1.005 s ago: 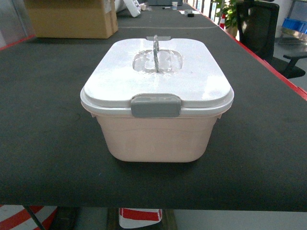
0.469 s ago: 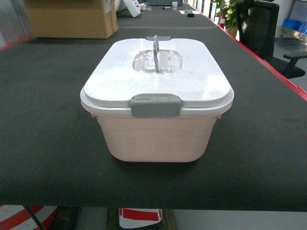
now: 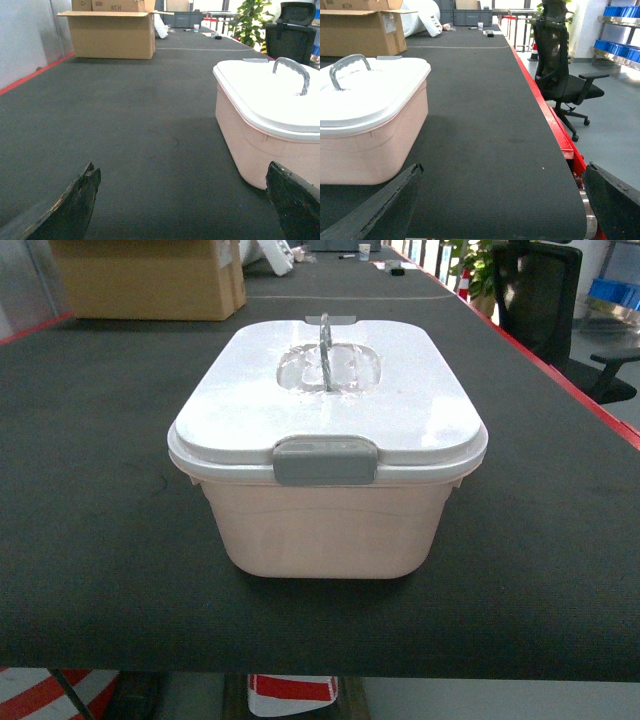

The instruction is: Pick capacitor and pack into box

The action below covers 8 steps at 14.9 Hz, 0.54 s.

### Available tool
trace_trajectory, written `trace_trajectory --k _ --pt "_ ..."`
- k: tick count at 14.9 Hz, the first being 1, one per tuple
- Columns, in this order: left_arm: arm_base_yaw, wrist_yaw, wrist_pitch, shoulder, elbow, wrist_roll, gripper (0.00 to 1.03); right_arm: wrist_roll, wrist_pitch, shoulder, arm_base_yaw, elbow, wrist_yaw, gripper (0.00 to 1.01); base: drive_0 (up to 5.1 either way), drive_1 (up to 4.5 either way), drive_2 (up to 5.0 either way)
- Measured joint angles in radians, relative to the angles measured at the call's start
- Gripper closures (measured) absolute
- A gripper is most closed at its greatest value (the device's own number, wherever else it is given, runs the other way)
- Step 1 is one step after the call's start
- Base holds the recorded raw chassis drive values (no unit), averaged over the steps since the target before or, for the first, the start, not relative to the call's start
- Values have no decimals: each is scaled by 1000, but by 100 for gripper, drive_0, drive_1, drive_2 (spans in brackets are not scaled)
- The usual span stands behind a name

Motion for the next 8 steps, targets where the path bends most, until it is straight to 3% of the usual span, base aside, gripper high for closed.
trace_trajectory --k 8 --pt "0 0 0 0 0 0 5 0 0 0 0 0 0 3 0 0 0"
